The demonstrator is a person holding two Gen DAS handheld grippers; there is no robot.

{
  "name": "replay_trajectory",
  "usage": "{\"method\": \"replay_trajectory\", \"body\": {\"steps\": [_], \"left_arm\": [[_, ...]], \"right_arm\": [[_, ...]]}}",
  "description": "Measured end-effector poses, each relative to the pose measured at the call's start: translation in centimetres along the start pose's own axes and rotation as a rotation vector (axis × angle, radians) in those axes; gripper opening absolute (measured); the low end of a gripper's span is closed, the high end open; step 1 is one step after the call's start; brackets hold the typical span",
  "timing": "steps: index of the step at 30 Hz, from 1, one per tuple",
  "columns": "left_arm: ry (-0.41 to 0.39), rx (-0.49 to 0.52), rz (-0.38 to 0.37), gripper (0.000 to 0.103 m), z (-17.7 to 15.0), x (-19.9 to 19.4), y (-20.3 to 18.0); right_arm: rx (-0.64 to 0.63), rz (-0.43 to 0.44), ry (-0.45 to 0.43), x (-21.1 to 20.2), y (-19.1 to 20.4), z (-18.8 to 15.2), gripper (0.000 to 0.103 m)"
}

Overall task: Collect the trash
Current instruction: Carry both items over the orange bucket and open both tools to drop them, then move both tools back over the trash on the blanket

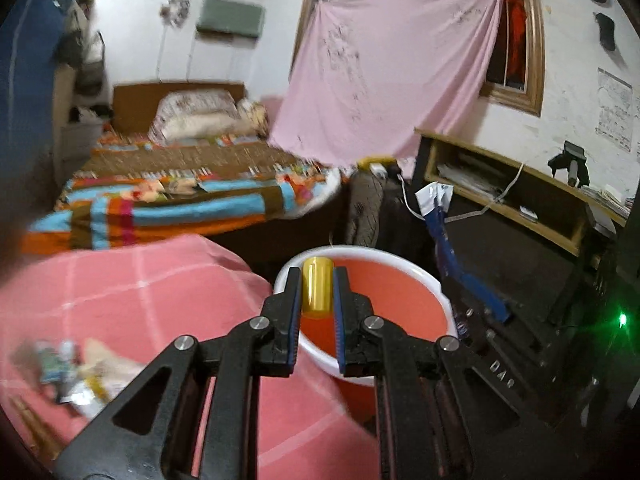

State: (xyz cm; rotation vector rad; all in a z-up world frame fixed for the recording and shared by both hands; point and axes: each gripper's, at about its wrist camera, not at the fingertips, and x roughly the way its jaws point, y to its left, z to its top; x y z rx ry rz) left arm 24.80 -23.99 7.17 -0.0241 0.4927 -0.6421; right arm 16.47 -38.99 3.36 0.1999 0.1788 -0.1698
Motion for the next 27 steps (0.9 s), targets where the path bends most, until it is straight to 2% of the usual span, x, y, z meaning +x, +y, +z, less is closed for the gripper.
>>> {"method": "replay_trajectory", "body": {"steps": [6, 9, 10, 15, 18, 22, 27], "left_arm": [[0.193, -0.099, -0.055, 0.000, -0.2, 5.5, -0.4], [0.260, -0.148, -0.075, 0.000, -0.5, 7.5, -0.5], [0.272, -0.162, -0.077, 0.000, -0.5, 7.8, -0.6], [0.338, -0.243, -0.078, 0.002, -1.0, 9.4, 0.0], [0.347, -0.261, -0.074, 0.012, -1.2, 9.4, 0.1], [0.324, -0.271, -0.055, 0.014, -1.1, 8.5, 0.5], [0.231, -0.246, 0.002, 0.020, -0.5, 5.5, 0.9]], "right_arm": [[0.040, -0.017, 0.094, 0.8, -1.8, -1.5, 0.027], [0.067, -0.023, 0.124, 1.2, -2.4, -1.9, 0.032], [0.077, -0.030, 0.136, 1.2, -2.5, -2.1, 0.035], [0.120, -0.048, 0.186, 1.8, -3.4, -2.4, 0.039], [0.132, -0.055, 0.195, 1.8, -3.8, -2.5, 0.045], [0.136, -0.061, 0.182, 1.3, -3.9, -2.4, 0.046], [0.115, -0.047, 0.090, -0.2, -3.1, -1.4, 0.046]]}}
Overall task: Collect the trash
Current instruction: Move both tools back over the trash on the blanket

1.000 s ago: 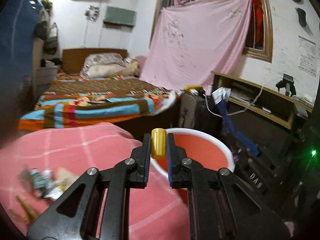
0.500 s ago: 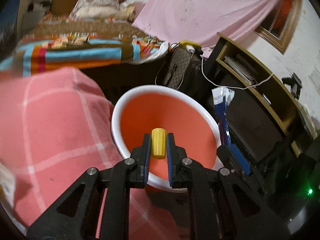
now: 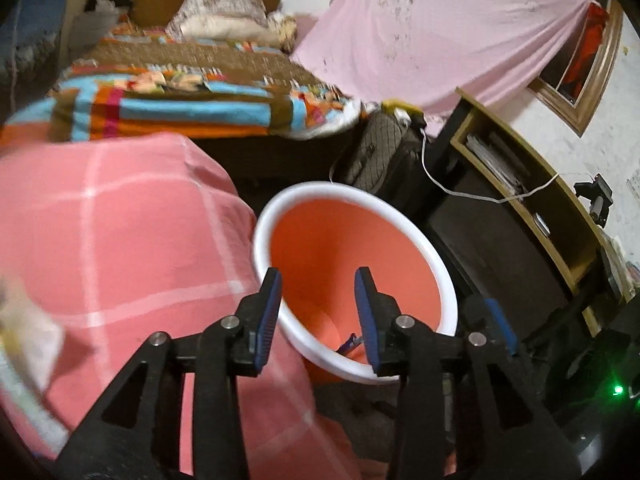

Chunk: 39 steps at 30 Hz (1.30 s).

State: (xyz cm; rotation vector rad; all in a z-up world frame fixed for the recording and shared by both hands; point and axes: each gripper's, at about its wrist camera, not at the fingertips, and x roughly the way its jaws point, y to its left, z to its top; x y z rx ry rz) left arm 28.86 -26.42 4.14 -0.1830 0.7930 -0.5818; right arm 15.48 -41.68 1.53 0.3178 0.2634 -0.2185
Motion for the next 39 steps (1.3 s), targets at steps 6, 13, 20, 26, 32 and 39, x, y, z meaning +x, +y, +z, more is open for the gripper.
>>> {"method": "replay_trajectory", "body": {"steps": [6, 13, 20, 26, 32, 39], "left_arm": [[-0.199, 0.039, 0.094, 0.045, -1.4, -6.8, 1.5], [-0.427, 0.033, 0.225, 0.081, -4.3, -15.0, 4.5], [-0.570, -0.007, 0.334, 0.089, -7.5, -20.4, 7.1], [-0.611, 0.006, 0.440, 0.089, -10.6, -23.0, 9.7], [-0.647, 0.056, 0.511, 0.089, -13.1, -24.9, 11.6], [-0.604, 0.047, 0.488, 0.089, -14.7, -24.7, 13.2]], "right_arm": [[-0.074, 0.058, -0.150, -3.4, 2.9, 0.9, 0.054], [-0.116, 0.152, -0.249, -6.4, 6.7, 1.6, 0.082], [-0.178, 0.234, -0.296, -9.0, 10.7, 1.5, 0.103], [-0.224, 0.303, -0.310, -11.1, 13.6, 0.1, 0.103], [-0.259, 0.345, -0.330, -12.1, 15.8, -1.5, 0.103], [-0.371, 0.348, -0.277, -11.8, 18.5, -3.3, 0.103]]}}
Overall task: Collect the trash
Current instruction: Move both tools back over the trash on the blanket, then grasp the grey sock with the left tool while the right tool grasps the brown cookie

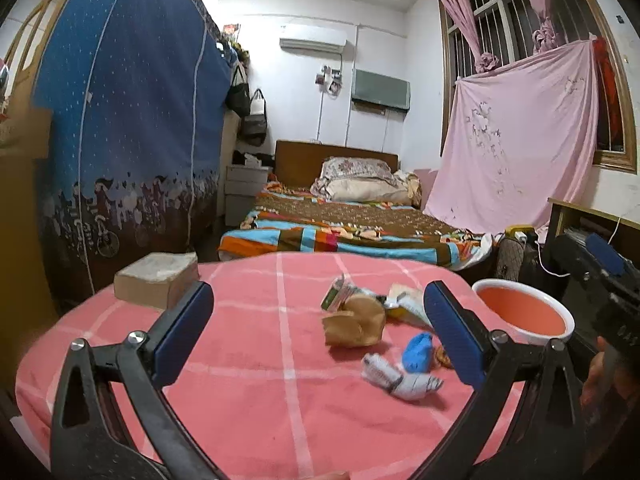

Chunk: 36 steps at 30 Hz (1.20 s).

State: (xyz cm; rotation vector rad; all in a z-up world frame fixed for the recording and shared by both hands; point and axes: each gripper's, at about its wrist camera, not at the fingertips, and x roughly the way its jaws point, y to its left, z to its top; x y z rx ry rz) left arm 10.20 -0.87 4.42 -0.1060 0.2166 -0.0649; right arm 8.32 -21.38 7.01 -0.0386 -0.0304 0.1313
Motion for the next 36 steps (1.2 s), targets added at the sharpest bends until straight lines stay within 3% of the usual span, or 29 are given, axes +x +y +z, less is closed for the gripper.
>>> {"method": "replay_trajectory", "body": {"steps": [5, 7, 13, 18, 23, 28, 33, 36], "left_arm": [[0.042, -0.017, -0.035, 0.088, -1.1, 0.4, -0.1], [0.057, -0.015, -0.052, 0.087, -1.4, 0.6, 0.0], [0.134, -0.029, -0.126, 0.076, -2.2, 1.7, -0.9], [0.252, -0.031, -0.179, 0.060, -3.3, 3.1, -2.6], [0.369, -0.043, -0.177, 0.053, -4.3, 4.9, -4.0], [0.422, -0.066, -0.174, 0.050, -4.4, 5.8, -4.8], [0.477, -0.069, -0.146, 0.021, -4.8, 6.5, -4.9], [0.471, -0.085, -0.163, 0.015, -4.7, 6.3, -4.4]], "right_arm": [[-0.025, 0.035, 0.074, 0.8, 0.3, -0.9, 0.098], [-0.036, 0.057, 0.112, 1.2, 0.4, -1.2, 0.081], [-0.043, 0.123, 0.272, 3.3, 0.4, -2.6, 0.059], [-0.042, 0.152, 0.387, 4.9, 0.2, -3.9, 0.043], [-0.024, 0.169, 0.447, 5.8, 0.0, -4.9, 0.041], [0.012, 0.176, 0.483, 6.3, -0.6, -5.4, 0.041], [0.022, 0.188, 0.515, 6.7, -0.9, -5.7, 0.041], [0.001, 0.221, 0.534, 6.8, -0.4, -5.9, 0.041]]}}
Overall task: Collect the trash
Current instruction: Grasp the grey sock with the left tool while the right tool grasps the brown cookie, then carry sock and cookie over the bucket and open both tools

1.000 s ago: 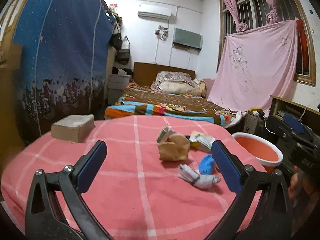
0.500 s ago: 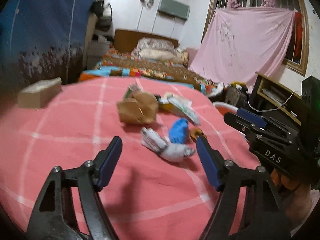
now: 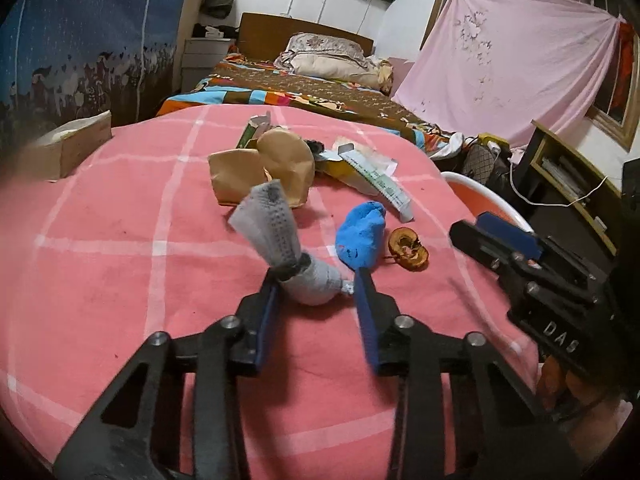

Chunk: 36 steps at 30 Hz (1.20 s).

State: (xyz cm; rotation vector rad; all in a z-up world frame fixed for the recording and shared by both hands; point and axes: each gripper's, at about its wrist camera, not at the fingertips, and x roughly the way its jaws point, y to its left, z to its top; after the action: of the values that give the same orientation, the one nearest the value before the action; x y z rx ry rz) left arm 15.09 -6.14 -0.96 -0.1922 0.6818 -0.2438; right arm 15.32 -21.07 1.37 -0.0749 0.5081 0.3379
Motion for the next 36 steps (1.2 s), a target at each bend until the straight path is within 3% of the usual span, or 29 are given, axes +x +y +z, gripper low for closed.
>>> {"method": "replay_trajectory", "body": {"steps": [3, 14, 16, 20, 26, 29, 36], "left_arm": [[-0.004, -0.009, -0.008, 0.007, 0.2, -0.1, 0.4], [-0.030, -0.006, 0.014, 0.004, 0.6, -0.8, 1.6], [-0.032, -0.004, 0.015, 0.004, 0.6, -0.9, 1.6], [-0.055, 0.016, 0.015, 0.004, 0.9, -1.3, 1.2], [-0.133, 0.091, 0.011, 0.004, 2.1, -2.0, -0.7], [-0.190, 0.131, -0.004, 0.004, 3.4, -2.2, -2.2], [-0.376, 0.245, -0.074, 0.004, 7.7, -1.9, -7.3]], "right_arm": [[-0.040, 0.023, 0.025, 0.4, 0.8, 0.0, 0.041], [-0.147, 0.079, 0.162, 3.1, 2.9, -0.2, 0.029], [-0.166, 0.066, 0.166, 3.2, 3.3, -0.2, 0.020], [-0.145, 0.071, 0.132, 2.6, 2.9, -0.4, 0.020], [-0.064, 0.078, -0.046, -0.4, 1.1, 0.5, 0.020], [-0.020, 0.057, -0.186, -2.5, -0.3, 1.4, 0.020], [0.062, -0.116, -0.481, -6.5, -5.1, 3.7, 0.020]]}}
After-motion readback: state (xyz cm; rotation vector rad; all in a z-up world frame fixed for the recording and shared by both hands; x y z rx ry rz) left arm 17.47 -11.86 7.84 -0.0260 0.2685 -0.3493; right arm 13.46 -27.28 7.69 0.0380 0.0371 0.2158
